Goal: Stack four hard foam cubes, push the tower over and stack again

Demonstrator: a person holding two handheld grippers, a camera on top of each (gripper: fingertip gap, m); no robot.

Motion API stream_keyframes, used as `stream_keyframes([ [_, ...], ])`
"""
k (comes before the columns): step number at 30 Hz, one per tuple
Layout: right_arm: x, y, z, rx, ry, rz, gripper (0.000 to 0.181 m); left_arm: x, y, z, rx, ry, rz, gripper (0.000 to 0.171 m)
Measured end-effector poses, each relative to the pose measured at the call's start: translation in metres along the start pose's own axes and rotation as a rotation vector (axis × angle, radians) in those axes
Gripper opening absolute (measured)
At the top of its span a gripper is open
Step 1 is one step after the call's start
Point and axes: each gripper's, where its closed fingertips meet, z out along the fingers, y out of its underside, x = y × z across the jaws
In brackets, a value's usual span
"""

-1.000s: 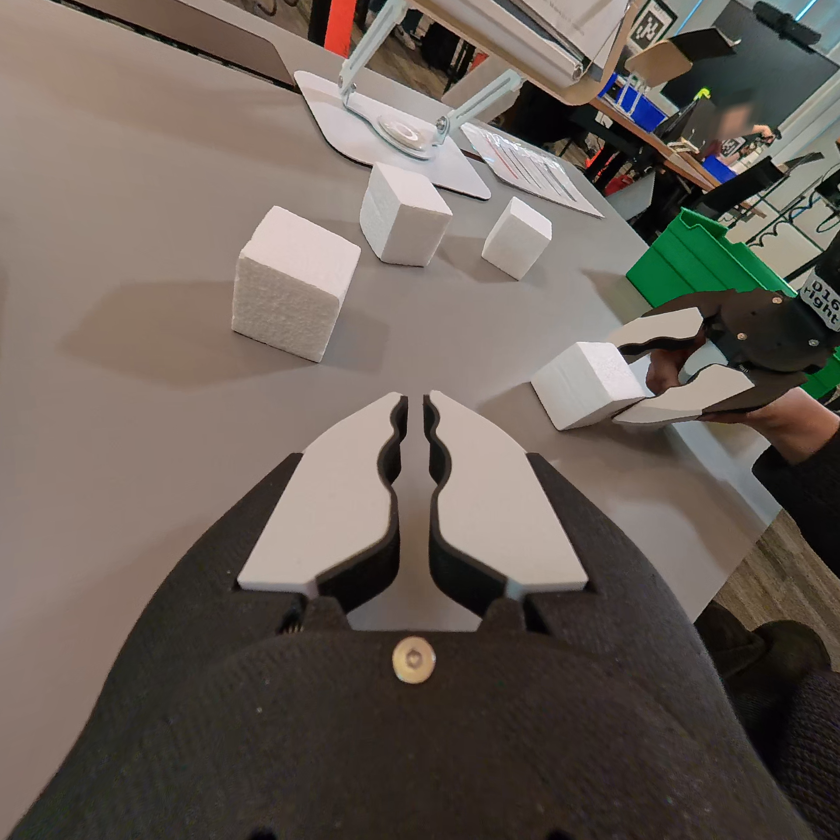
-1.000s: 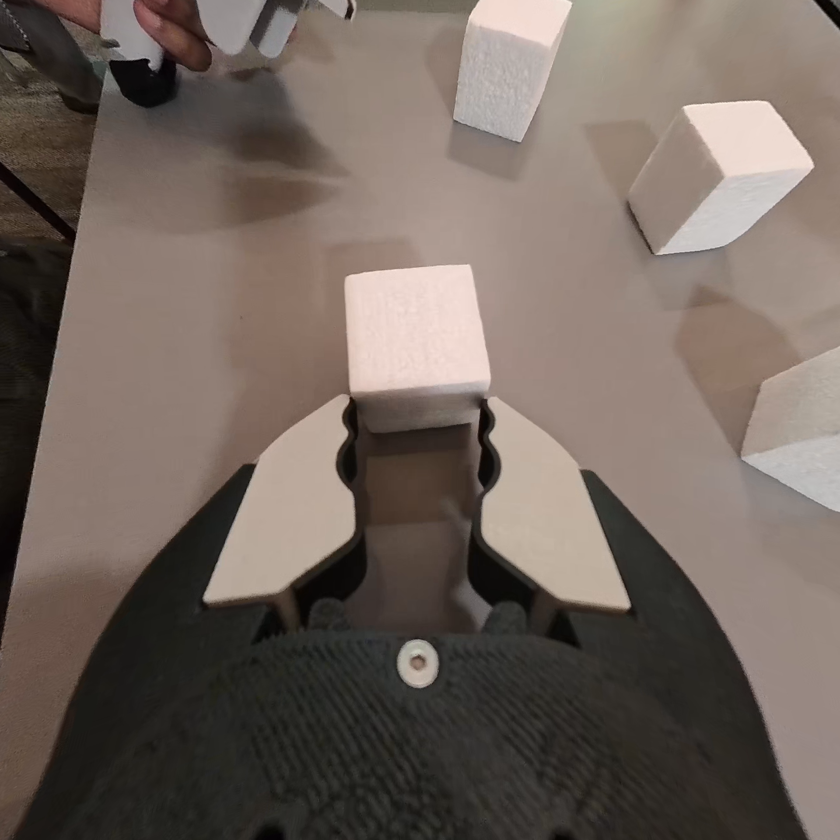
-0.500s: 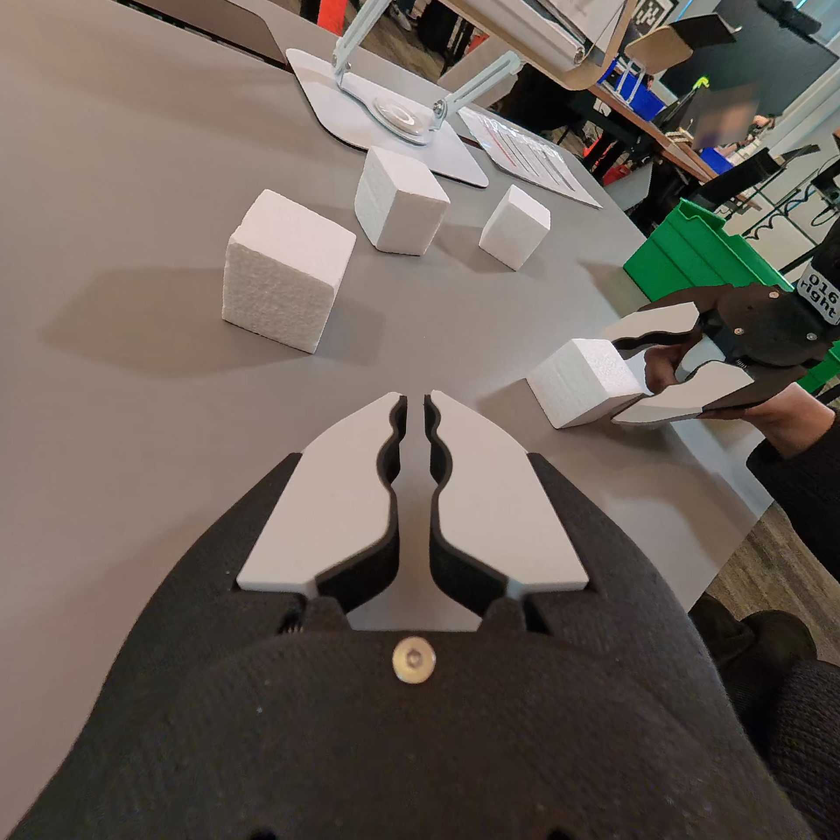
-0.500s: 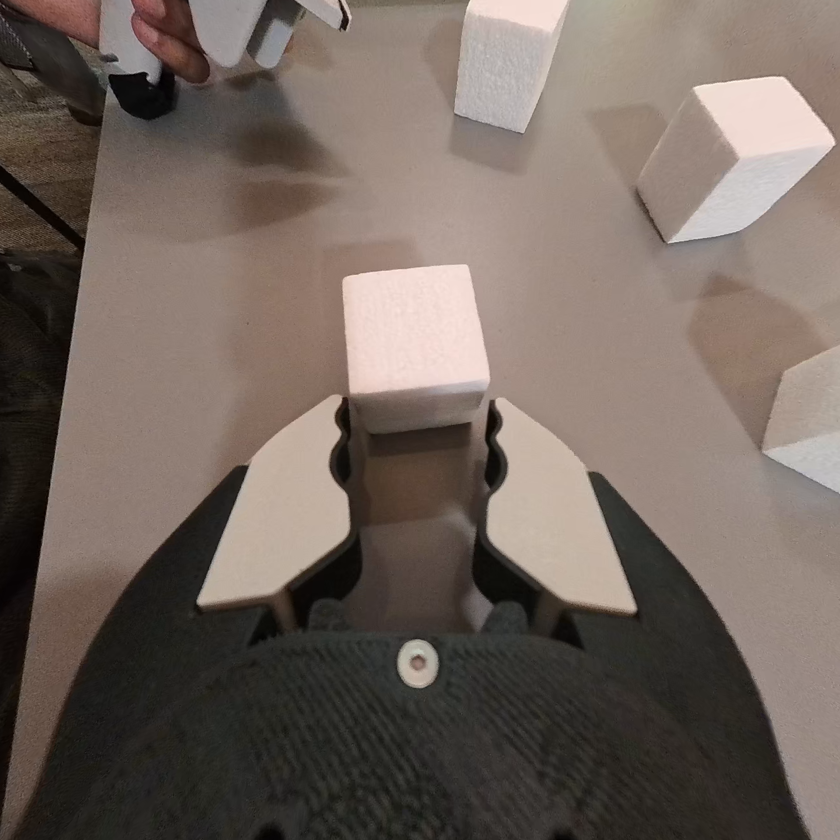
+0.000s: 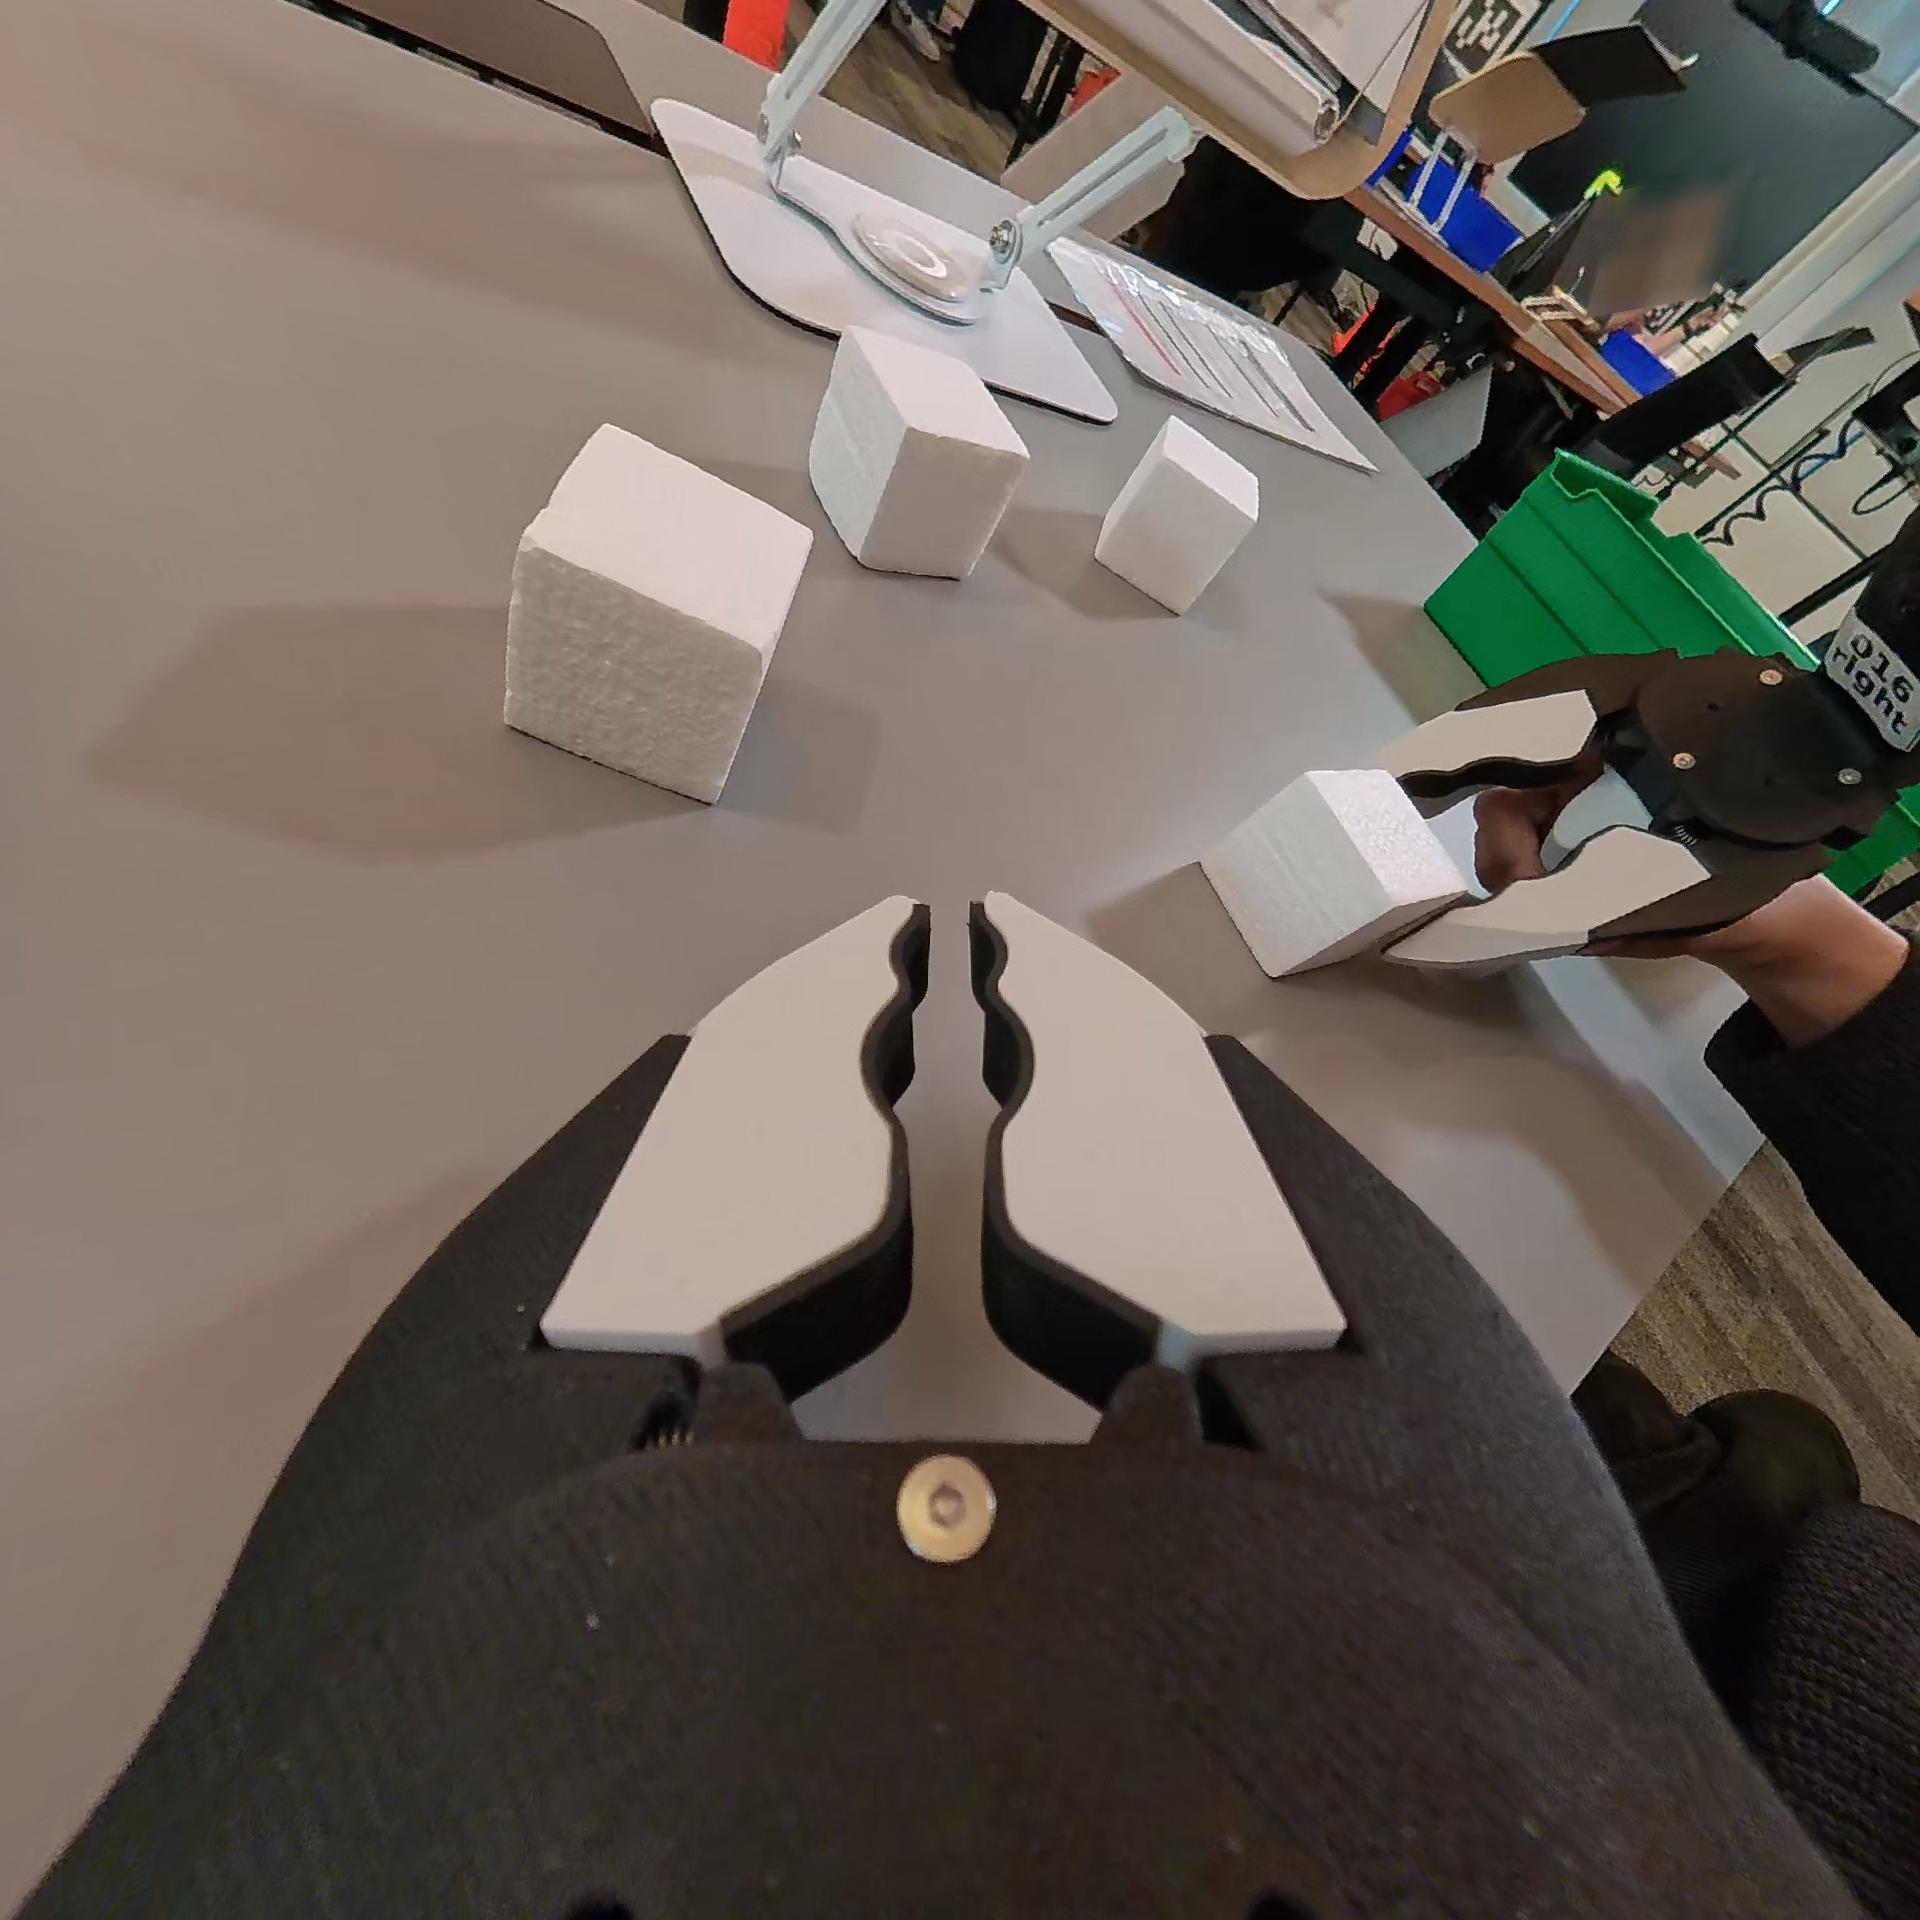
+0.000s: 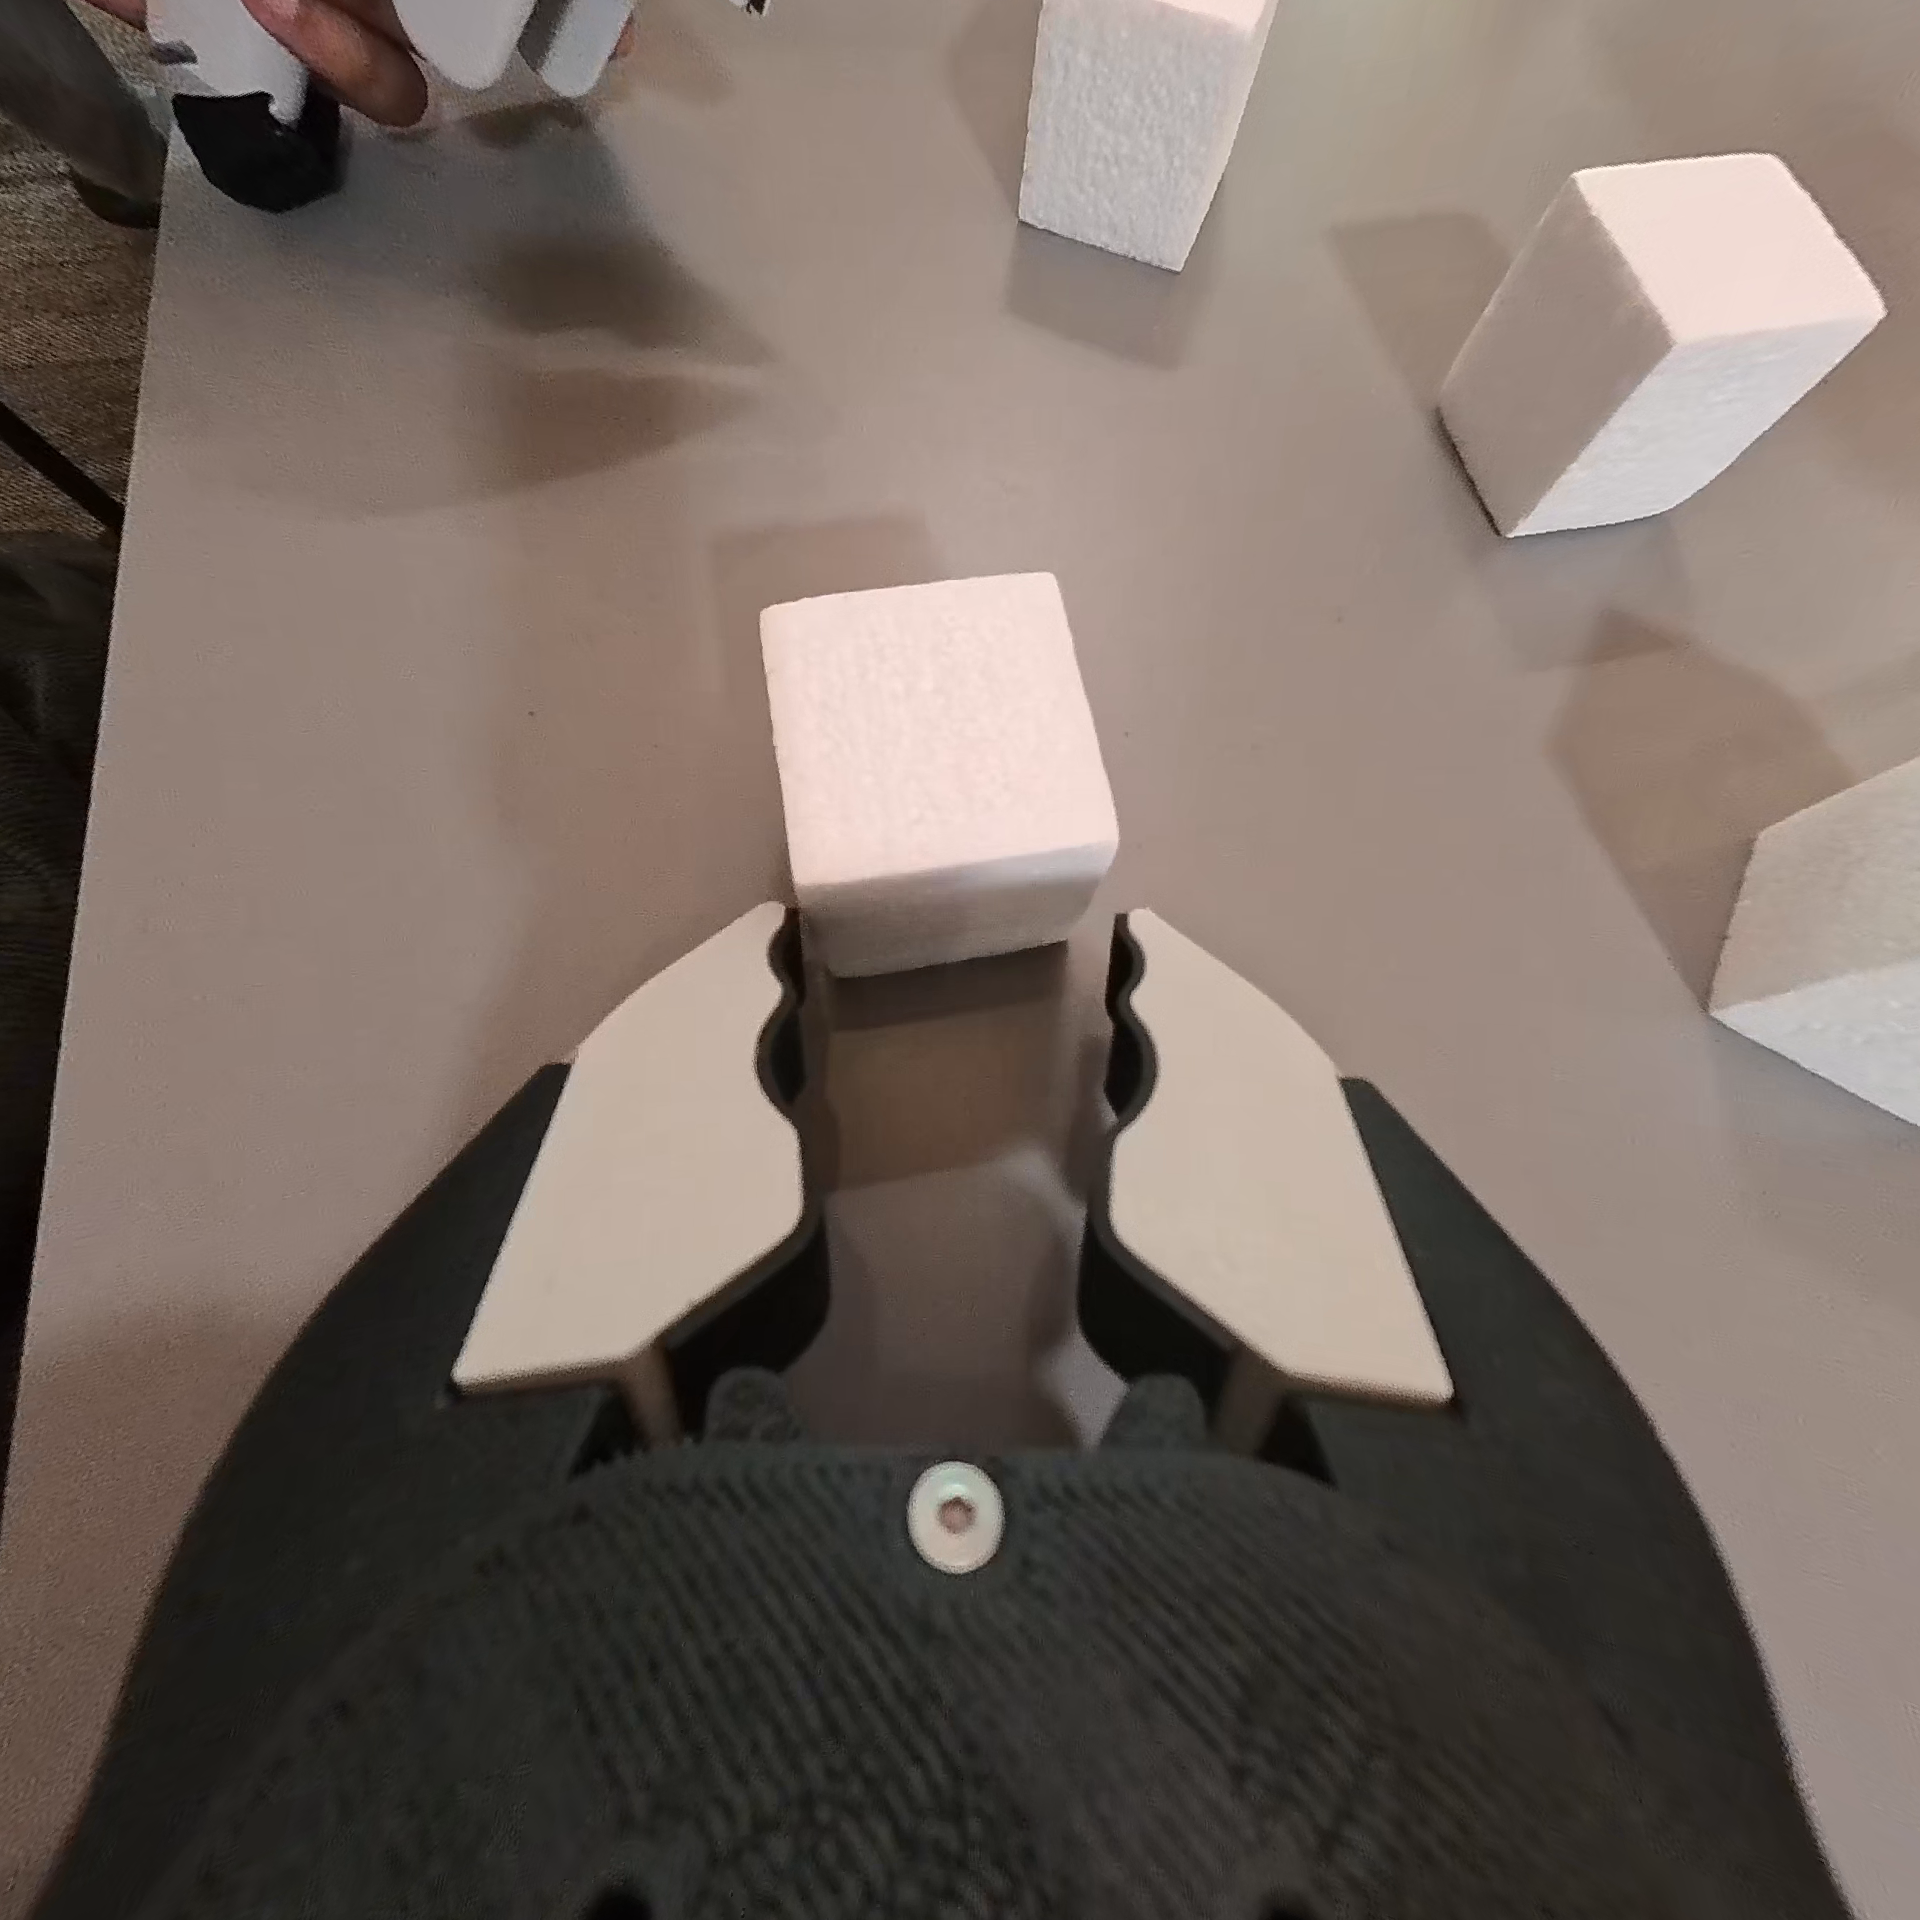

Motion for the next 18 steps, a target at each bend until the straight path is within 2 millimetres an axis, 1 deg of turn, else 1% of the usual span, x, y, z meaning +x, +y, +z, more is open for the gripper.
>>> stream_keyframes([
  [7, 0.000, 0.000, 0.000, -0.002, 0.001, -0.002, 0.059, 0.000, 0.000, 0.000, -0.002, 0.000, -0.001, 0.008],
  [12, 0.000, 0.003, -0.004, -0.002, -0.007, 0.002, 0.066, 0.000, 0.000, 0.000, -0.002, -0.002, 0.003, 0.008],
  [15, 0.012, 0.007, -0.015, 0.003, 0.031, 0.036, 0.067, 0.000, 0.000, 0.000, 0.000, -0.003, 0.001, 0.008],
  [17, 0.026, 0.006, -0.029, 0.052, 0.061, 0.087, 0.065, 0.000, 0.000, 0.000, 0.000, -0.003, 0.000, 0.008],
  [18, 0.036, 0.004, -0.037, 0.091, 0.091, 0.122, 0.063, 0.000, 0.000, 0.000, 0.000, -0.003, 0.001, 0.008],
])
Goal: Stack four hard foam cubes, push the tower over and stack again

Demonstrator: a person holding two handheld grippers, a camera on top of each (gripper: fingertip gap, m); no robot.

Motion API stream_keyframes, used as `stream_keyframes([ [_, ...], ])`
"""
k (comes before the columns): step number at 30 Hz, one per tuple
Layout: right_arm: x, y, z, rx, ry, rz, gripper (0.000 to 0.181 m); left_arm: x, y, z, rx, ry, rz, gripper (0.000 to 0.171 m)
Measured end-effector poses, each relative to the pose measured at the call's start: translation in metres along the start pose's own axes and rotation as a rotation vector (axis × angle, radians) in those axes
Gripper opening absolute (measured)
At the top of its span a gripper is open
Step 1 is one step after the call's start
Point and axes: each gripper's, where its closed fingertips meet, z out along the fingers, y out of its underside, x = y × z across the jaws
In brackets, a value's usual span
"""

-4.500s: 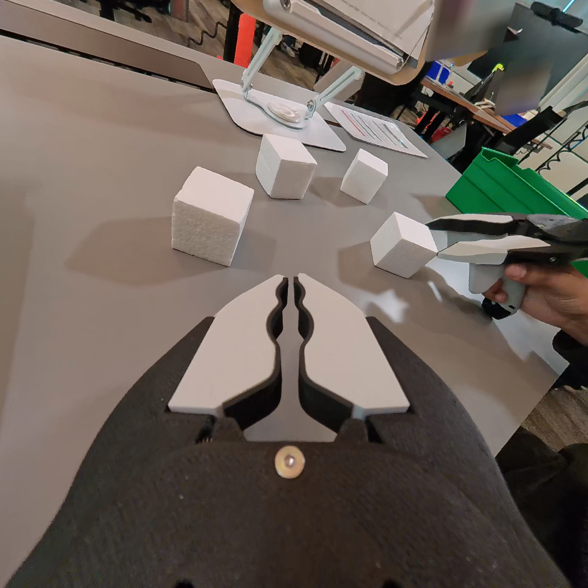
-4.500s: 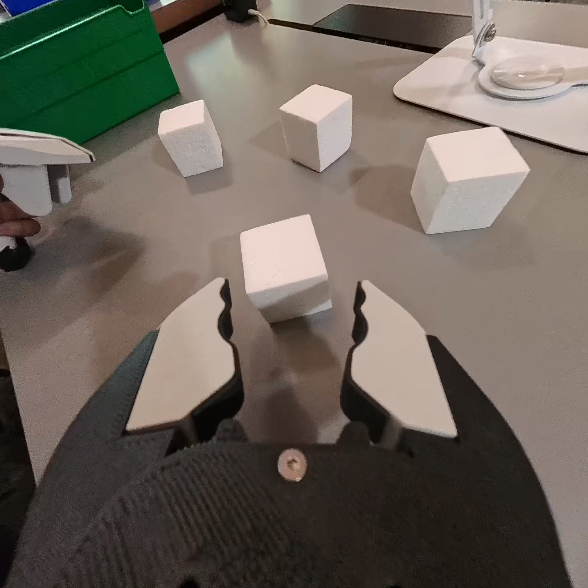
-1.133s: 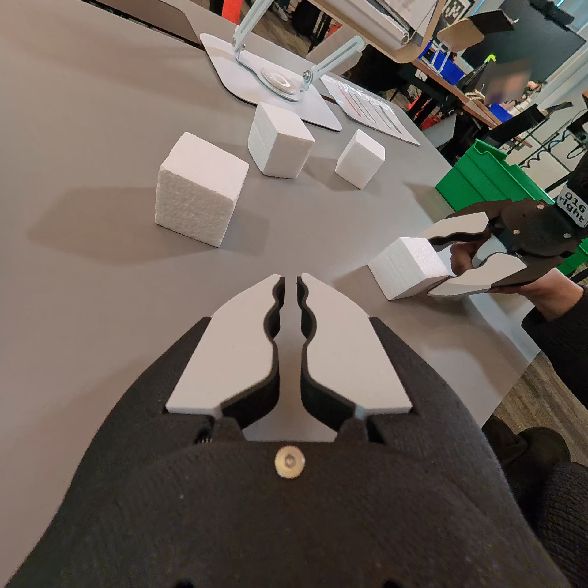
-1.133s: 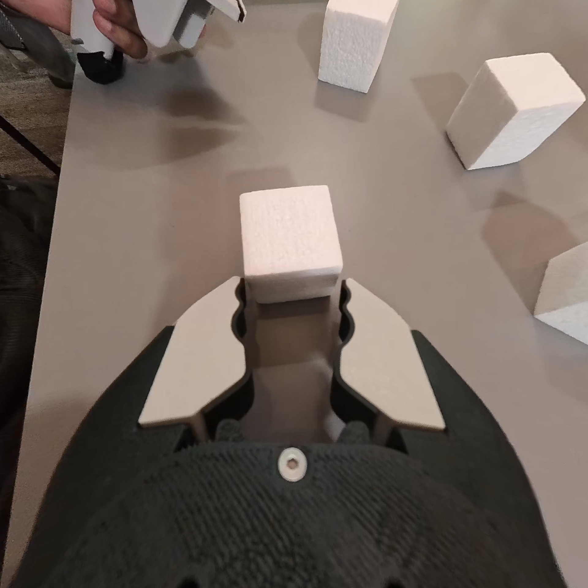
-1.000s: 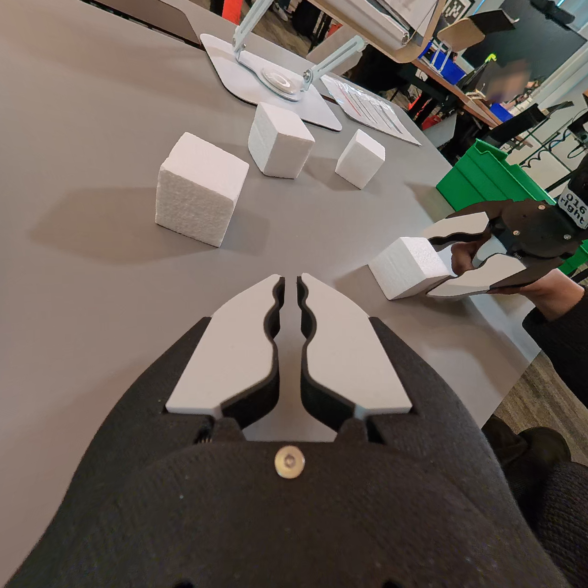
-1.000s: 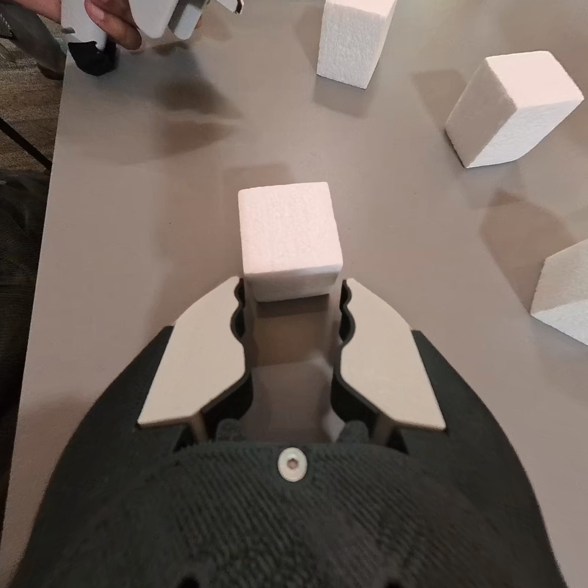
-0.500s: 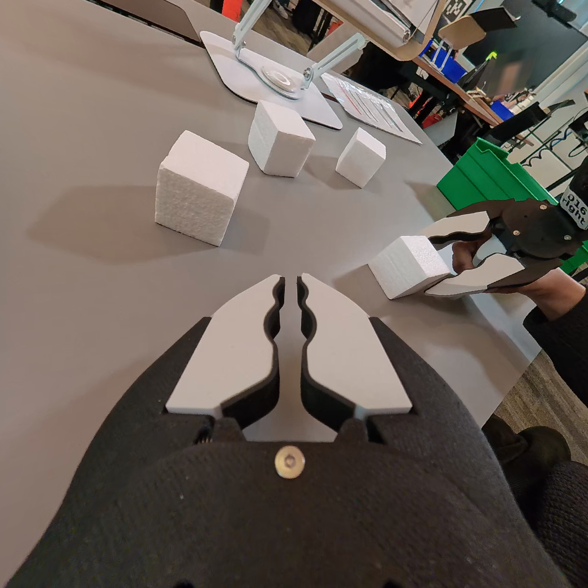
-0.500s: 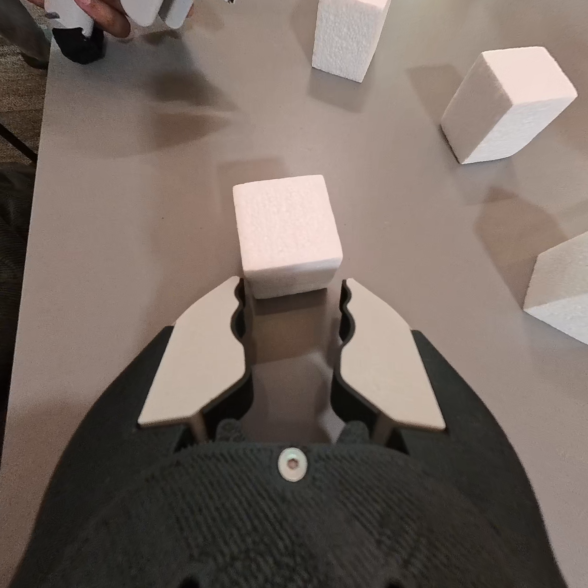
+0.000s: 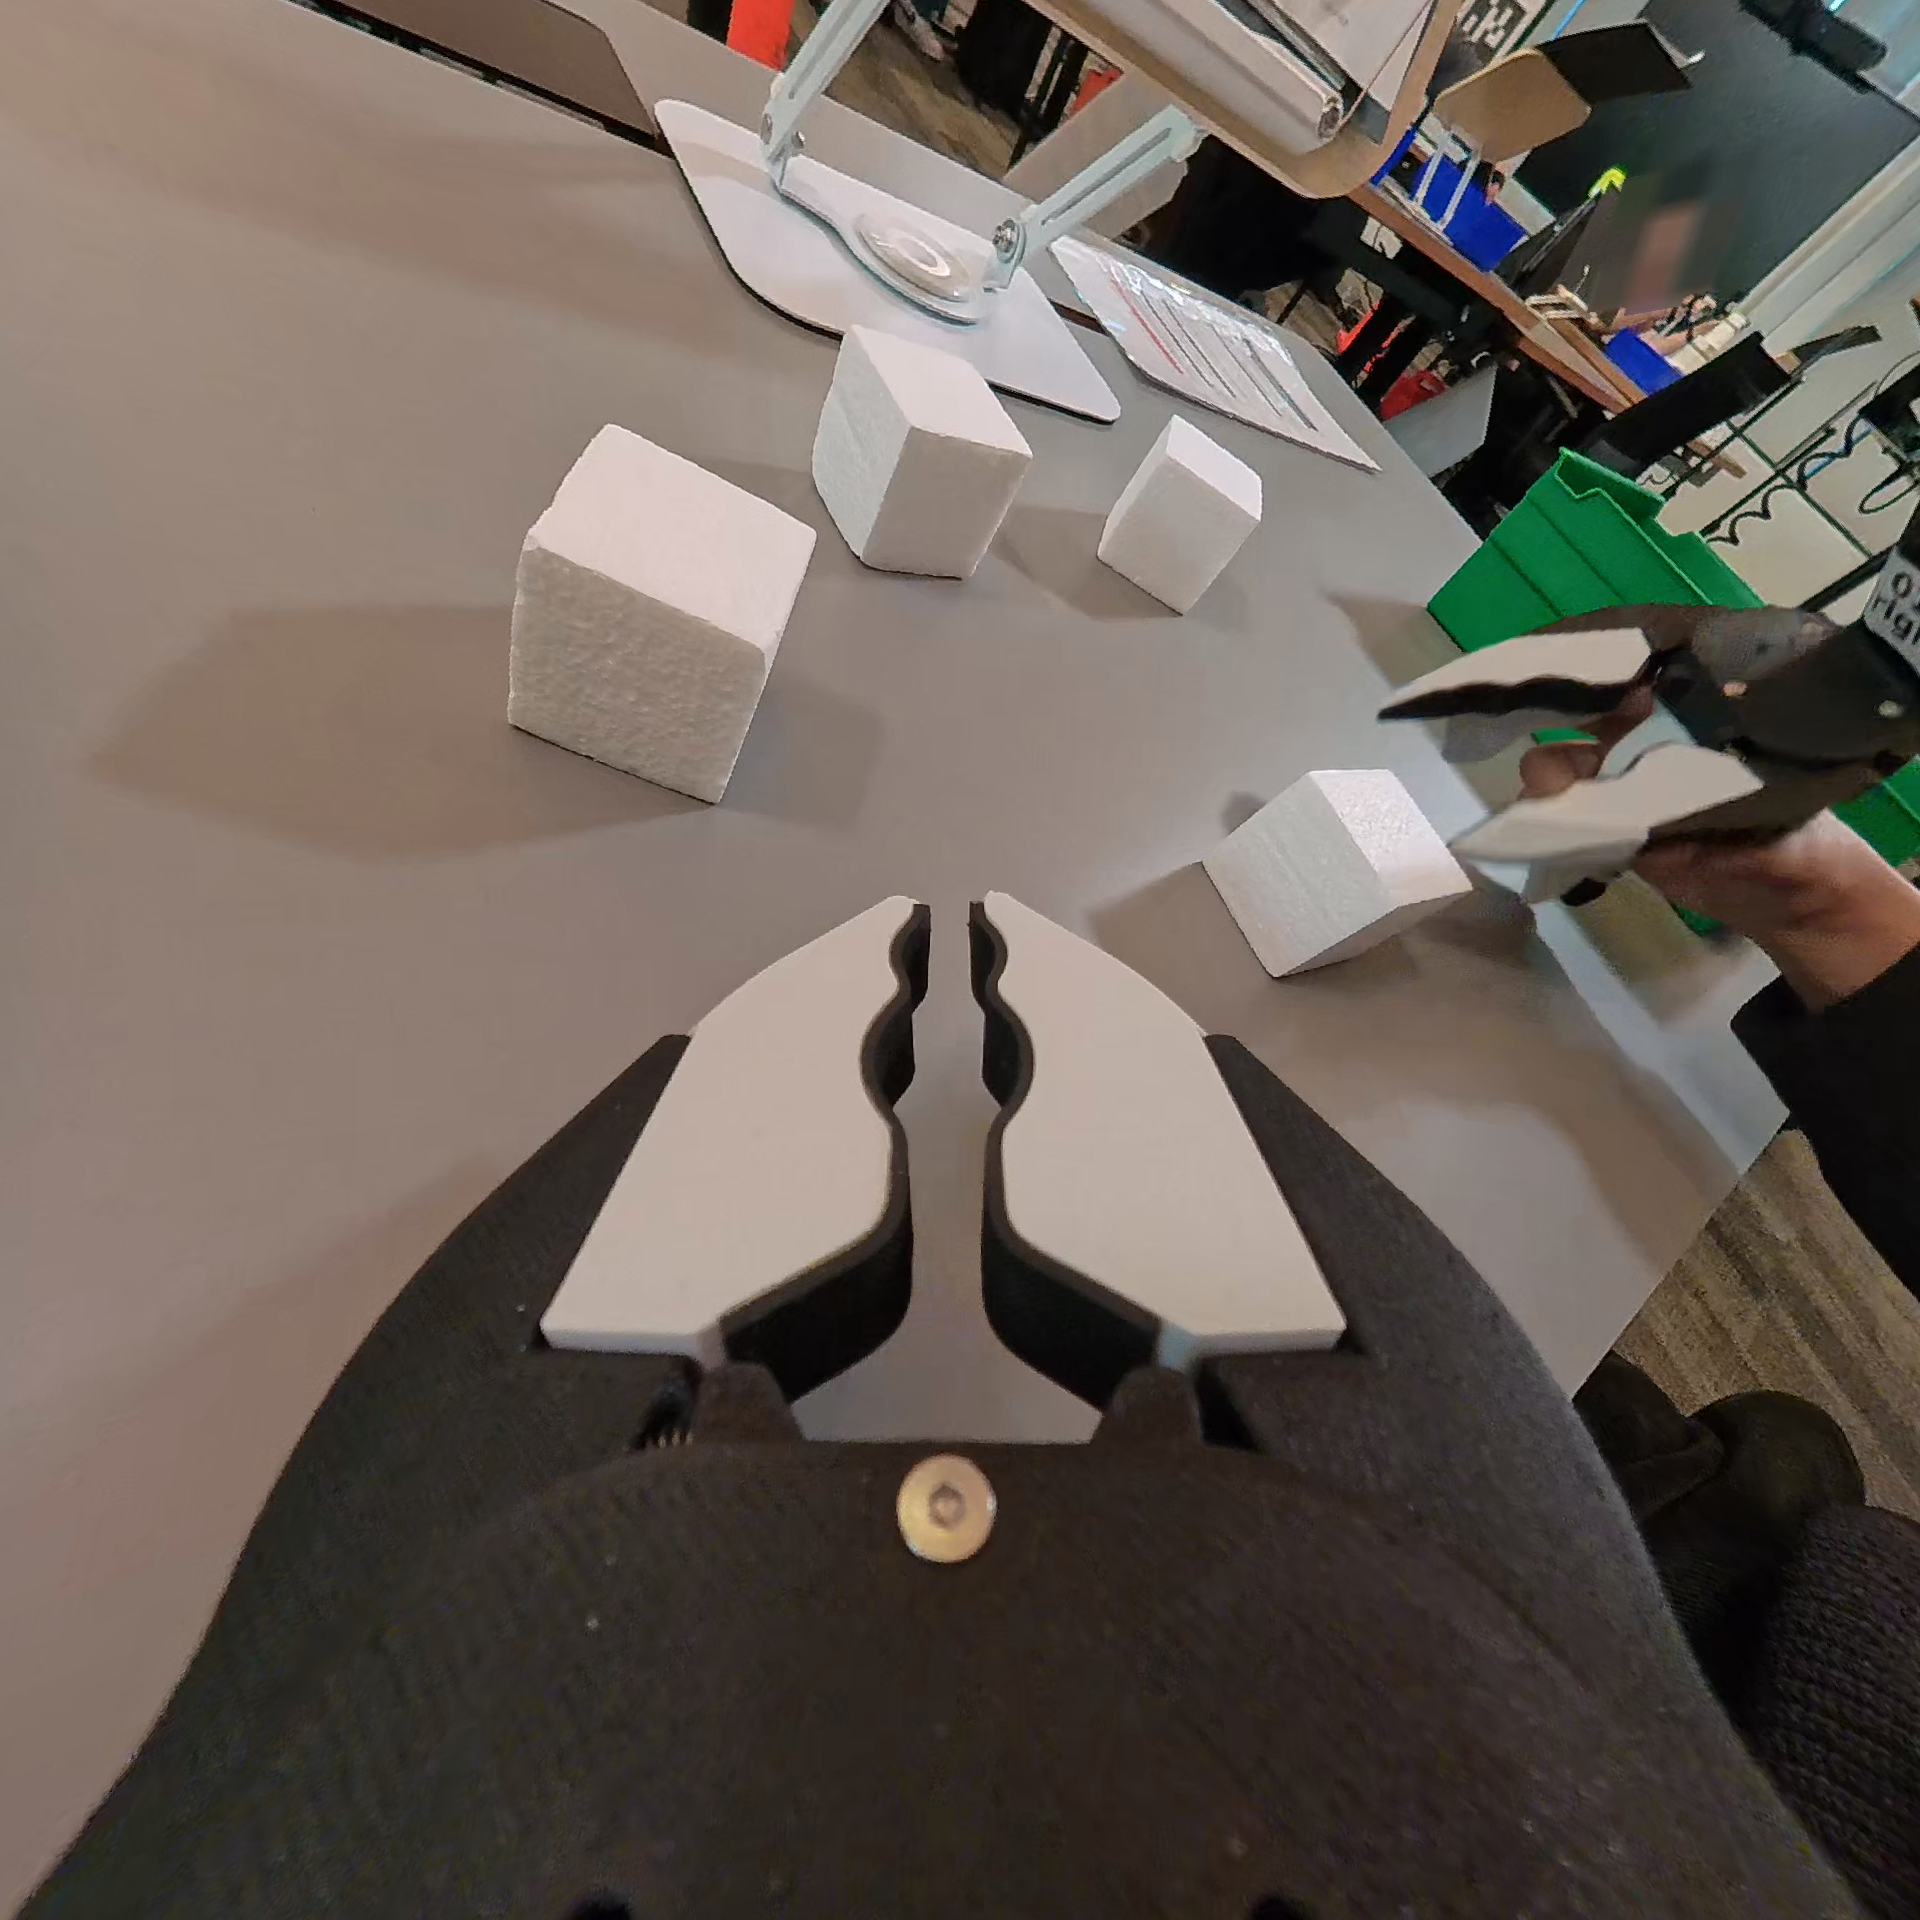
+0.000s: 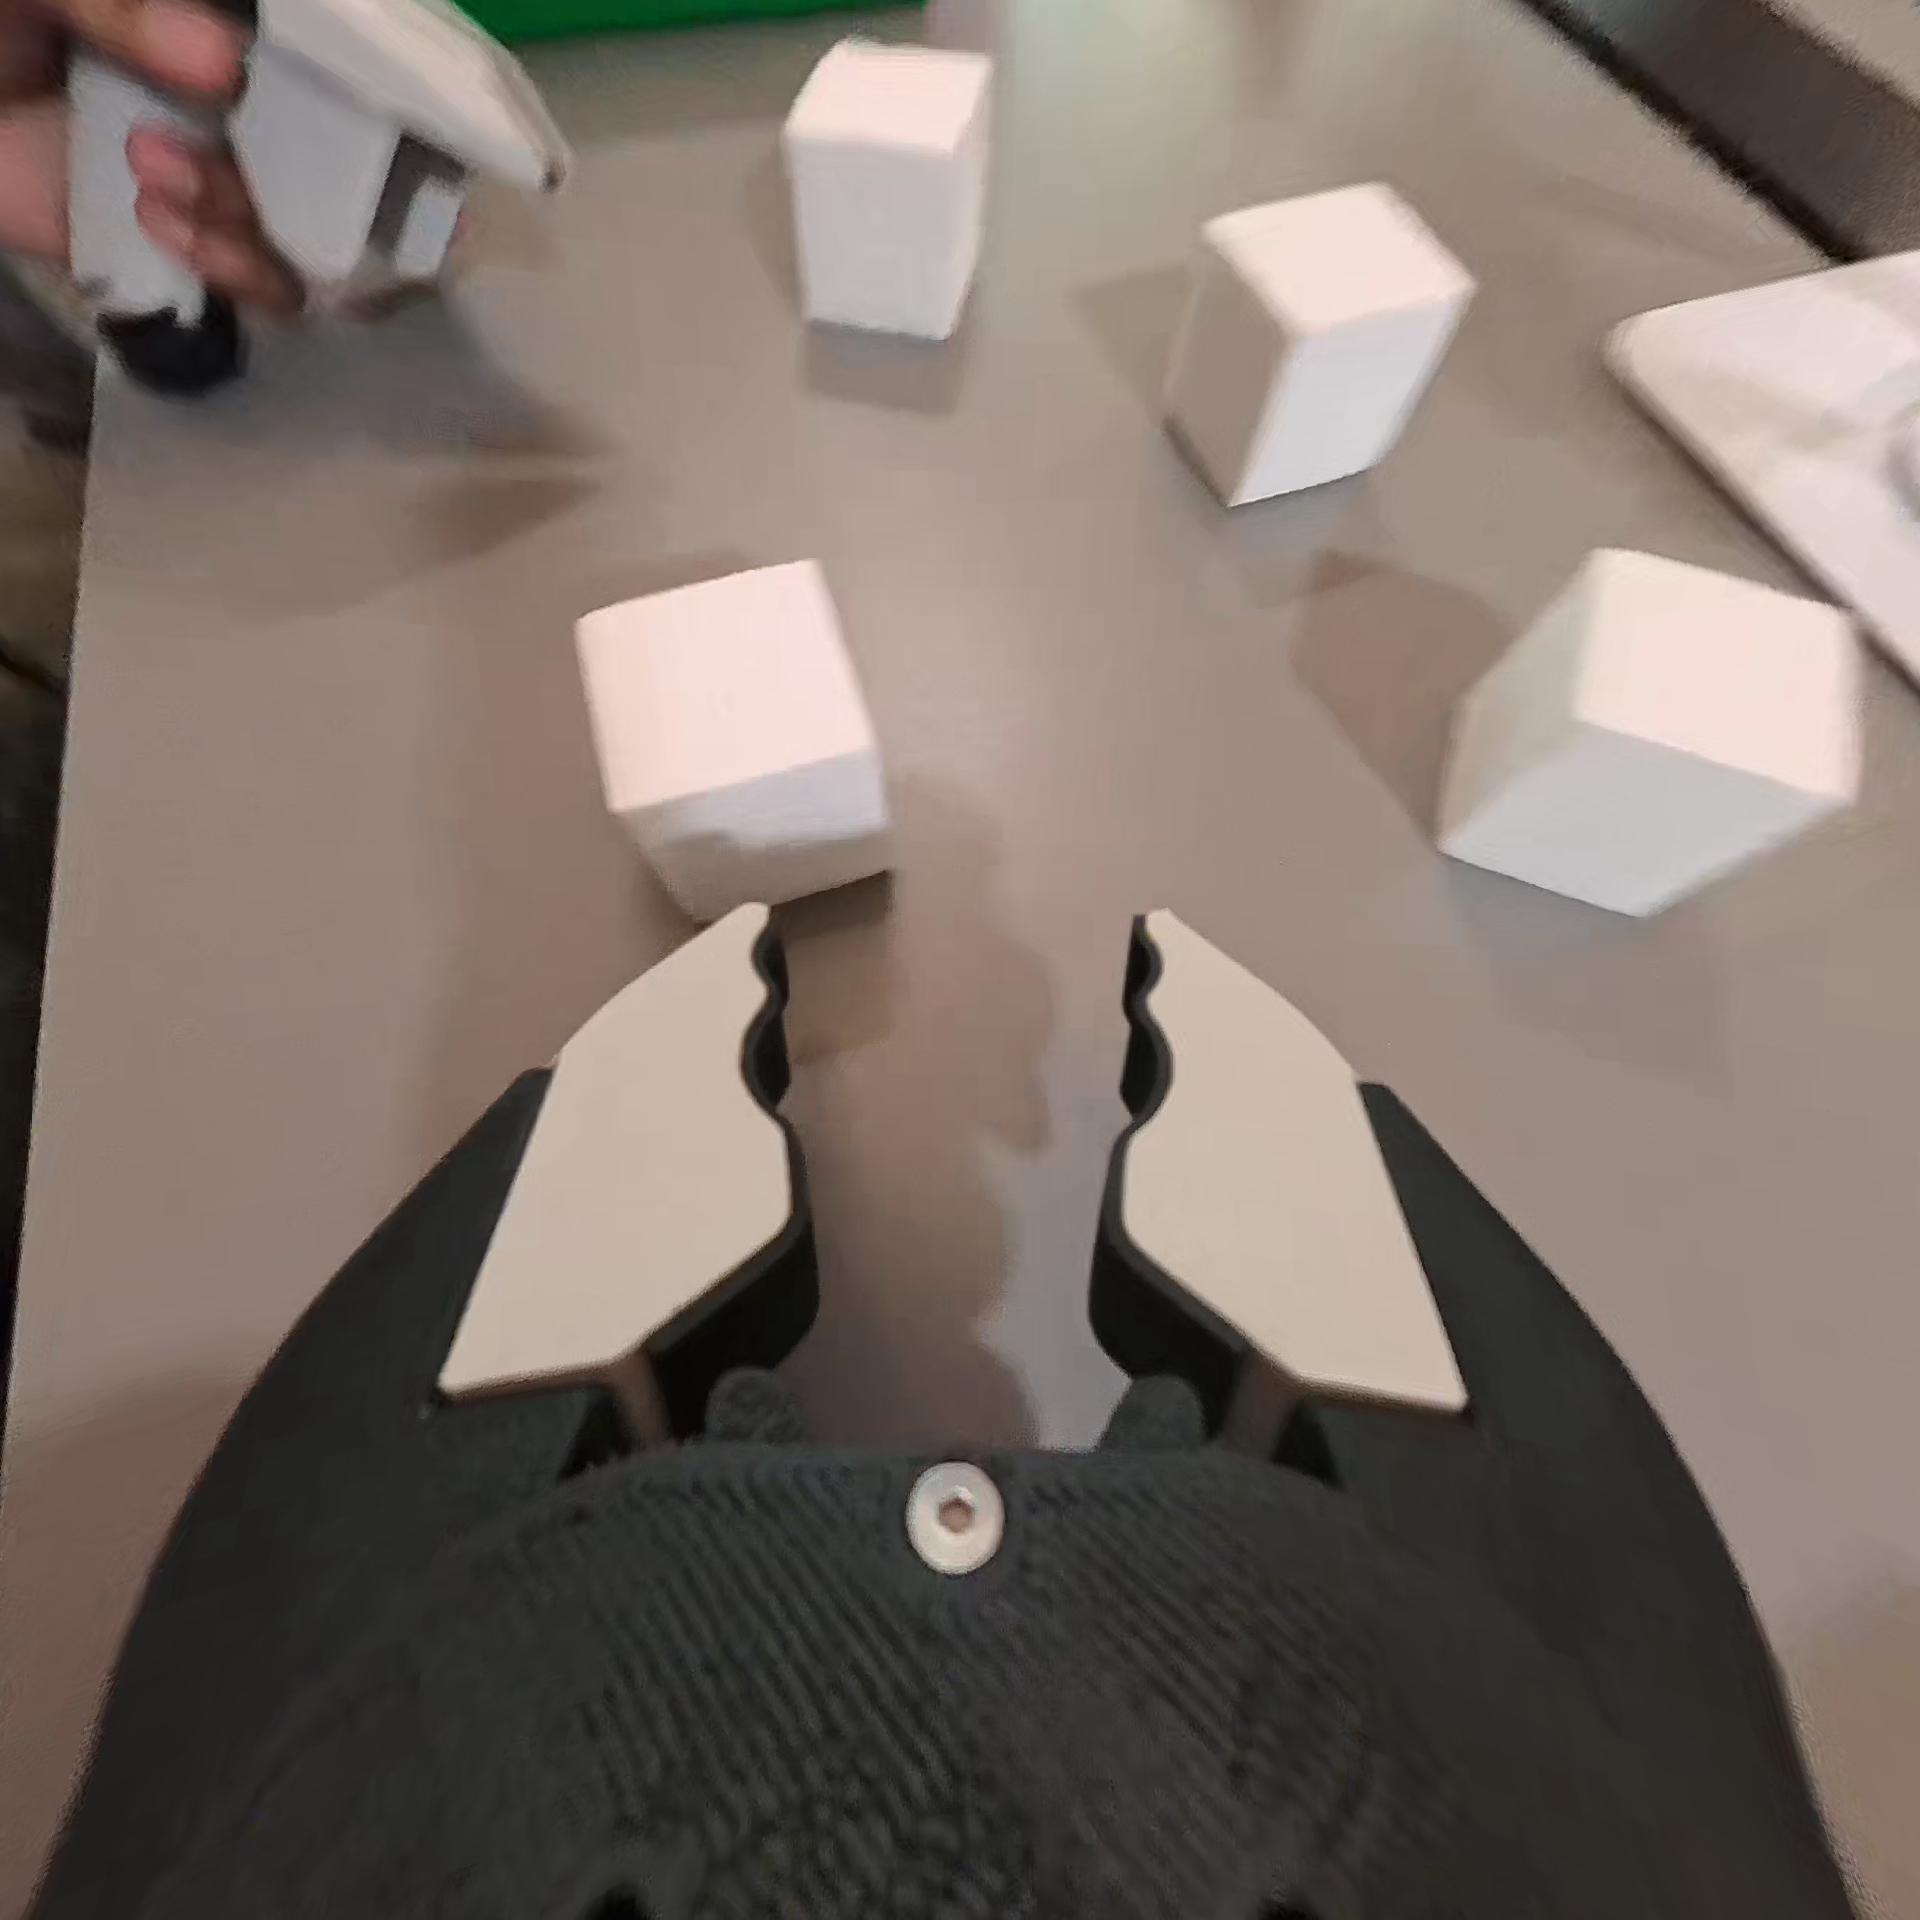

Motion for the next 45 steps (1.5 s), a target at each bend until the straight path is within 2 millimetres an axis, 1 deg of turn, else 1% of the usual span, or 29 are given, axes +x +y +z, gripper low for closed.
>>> stream_keyframes([
  [1, 0.014, -0.004, -0.007, 0.044, 0.047, 0.038, 0.062, 0.000, 0.000, 0.000, 0.000, -0.001, 0.002, 0.008],
  [3, 0.050, -0.013, -0.021, 0.149, 0.205, 0.122, 0.064, 0.000, 0.000, 0.001, 0.000, -0.003, 0.005, 0.008],
  [4, 0.066, -0.017, -0.027, 0.193, 0.276, 0.166, 0.073, 0.000, 0.000, 0.001, -0.003, -0.002, 0.005, 0.008],
  [5, 0.079, -0.021, -0.030, 0.222, 0.321, 0.205, 0.081, 0.000, 0.001, 0.002, -0.006, 0.000, 0.005, 0.008],
  [6, 0.089, -0.025, -0.031, 0.245, 0.355, 0.237, 0.082, 0.001, 0.001, 0.002, -0.009, 0.001, 0.005, 0.008],
  [8, 0.103, -0.033, -0.027, 0.260, 0.392, 0.247, 0.087, 0.001, 0.001, 0.002, -0.009, 0.001, 0.008, 0.008],
  [10, 0.115, -0.033, -0.015, 0.222, 0.406, 0.231, 0.086, 0.000, 0.001, 0.001, -0.005, -0.003, 0.010, 0.008],
  [14, 0.137, -0.014, 0.012, 0.081, 0.442, 0.231, 0.085, -0.002, 0.001, 0.001, -0.006, -0.009, 0.002, 0.008],
  [15, 0.139, -0.012, 0.016, 0.054, 0.434, 0.238, 0.085, -0.002, 0.002, 0.000, -0.007, -0.011, 0.001, 0.008],
  [18, 0.145, -0.016, 0.023, 0.053, 0.436, 0.235, 0.084, -0.001, 0.003, -0.001, -0.009, -0.011, 0.005, 0.008],
  [20, 0.148, -0.012, 0.028, 0.005, 0.442, 0.244, 0.081, -0.001, 0.003, -0.002, -0.008, -0.013, 0.005, 0.008],
  [22, 0.149, -0.012, 0.032, -0.014, 0.442, 0.229, 0.077, -0.002, 0.004, -0.004, -0.008, -0.015, 0.002, 0.008],
  [23, 0.148, -0.014, 0.033, -0.003, 0.441, 0.221, 0.074, -0.002, 0.004, -0.005, -0.008, -0.018, 0.001, 0.008],
  [24, 0.145, -0.018, 0.034, 0.016, 0.434, 0.214, 0.066, -0.003, 0.004, -0.007, -0.006, -0.022, 0.003, 0.008],
  [25, 0.141, -0.022, 0.034, 0.035, 0.420, 0.206, 0.054, -0.004, 0.004, -0.008, -0.003, -0.026, 0.005, 0.008],
  [26, 0.138, -0.024, 0.034, 0.045, 0.409, 0.200, 0.050, -0.004, 0.004, -0.009, -0.001, -0.030, 0.010, 0.008],
  [28, 0.137, -0.026, 0.031, 0.048, 0.421, 0.182, 0.050, -0.004, 0.004, -0.010, -0.001, -0.036, 0.019, 0.008],
  [31, 0.130, -0.033, 0.020, 0.066, 0.422, 0.147, 0.050, -0.003, 0.005, -0.009, -0.006, -0.036, 0.034, 0.008],
  [33, 0.121, -0.045, 0.008, 0.106, 0.404, 0.123, 0.050, -0.002, 0.005, -0.008, -0.008, -0.035, 0.042, 0.008],
  [34, 0.114, -0.054, 0.001, 0.137, 0.380, 0.110, 0.050, -0.002, 0.004, -0.008, -0.007, -0.035, 0.044, 0.007],
  [35, 0.103, -0.063, -0.005, 0.171, 0.341, 0.091, 0.050, -0.002, 0.004, -0.007, -0.005, -0.034, 0.045, 0.007],
  [36, 0.089, -0.074, -0.010, 0.206, 0.279, 0.064, 0.050, -0.001, 0.004, -0.006, -0.006, -0.031, 0.043, 0.007],
  [38, 0.051, -0.091, -0.018, 0.256, 0.108, 0.003, 0.050, 0.000, 0.004, -0.004, -0.010, -0.022, 0.036, 0.007],
  [39, 0.032, -0.096, -0.021, 0.262, 0.031, -0.025, 0.050, 0.000, 0.003, -0.004, -0.010, -0.018, 0.033, 0.007],
  [40, 0.017, -0.098, -0.023, 0.256, -0.028, -0.049, 0.050, 0.001, 0.003, -0.003, -0.009, -0.016, 0.033, 0.007],
  [42, -0.006, -0.098, -0.022, 0.220, -0.098, -0.092, 0.050, 0.002, 0.002, -0.001, -0.008, -0.011, 0.035, 0.007],
  [45, -0.024, -0.091, -0.015, 0.158, -0.133, -0.146, 0.050, 0.004, 0.002, 0.002, -0.014, -0.003, 0.038, 0.007],
])
